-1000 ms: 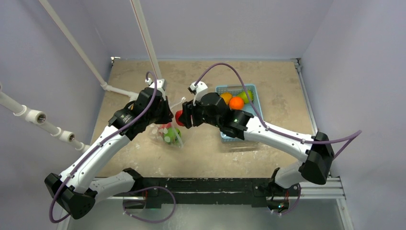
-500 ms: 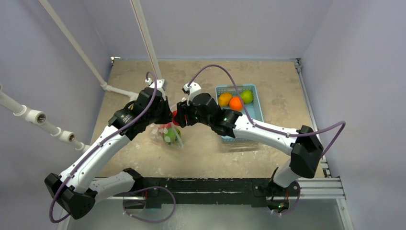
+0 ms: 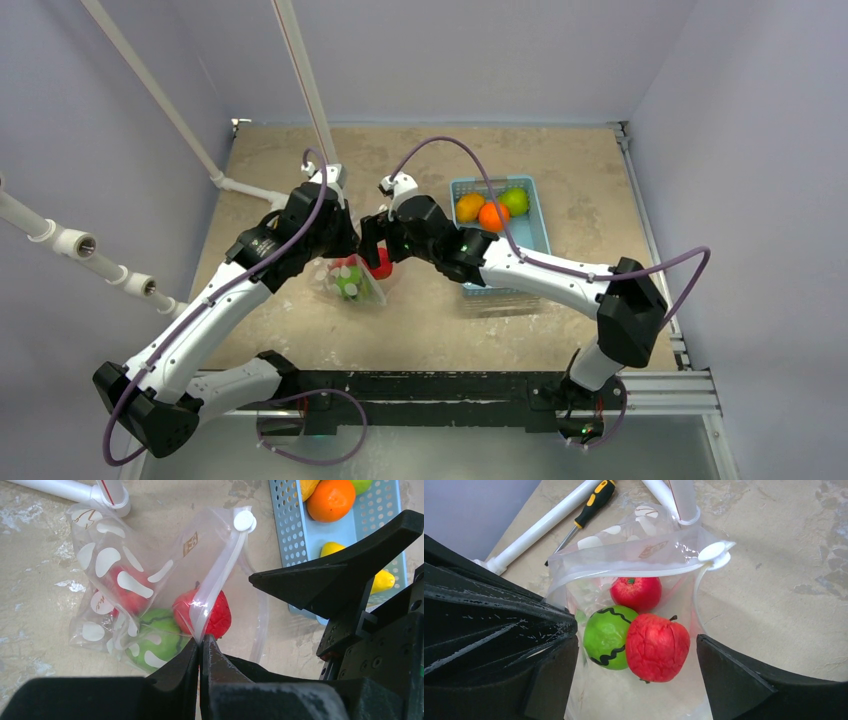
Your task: Place the food in the zip-top bag and seal the zipper
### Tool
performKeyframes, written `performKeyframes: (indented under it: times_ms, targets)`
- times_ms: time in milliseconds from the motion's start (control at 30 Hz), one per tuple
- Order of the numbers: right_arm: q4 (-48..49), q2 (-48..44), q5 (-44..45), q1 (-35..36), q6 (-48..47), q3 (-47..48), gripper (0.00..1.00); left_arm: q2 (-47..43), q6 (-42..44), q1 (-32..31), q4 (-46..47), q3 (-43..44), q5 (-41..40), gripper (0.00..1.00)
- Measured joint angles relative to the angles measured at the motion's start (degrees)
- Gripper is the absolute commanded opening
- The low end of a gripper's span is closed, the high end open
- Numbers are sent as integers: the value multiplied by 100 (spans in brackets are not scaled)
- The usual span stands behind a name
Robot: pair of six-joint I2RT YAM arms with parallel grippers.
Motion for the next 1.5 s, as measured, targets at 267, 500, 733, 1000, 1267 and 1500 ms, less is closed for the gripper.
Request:
performKeyframes:
  times_ms: [267, 500, 733, 1000, 1267, 1500]
  targets:
    - [-155, -210, 151, 7, 127, 0, 88, 0, -4, -2, 7, 0, 24, 0]
    - [-420, -901, 758, 4, 267, 0, 86, 7, -22, -4, 2, 0, 109, 0]
    - [-925, -1261, 1355, -177, 431, -2, 85, 46, -22, -4, 9, 0, 162, 0]
    - [-1394, -1464, 1668, -1115, 522, -98, 86, 46, -22, -4, 9, 0, 186, 0]
    - [-1613, -1346, 1784, -1849, 643, -256, 88, 39, -22, -4, 7, 0, 184, 0]
    - [-1646, -1073, 1792, -2404, 739, -490, 91, -9, -22, -4, 2, 0, 181, 0]
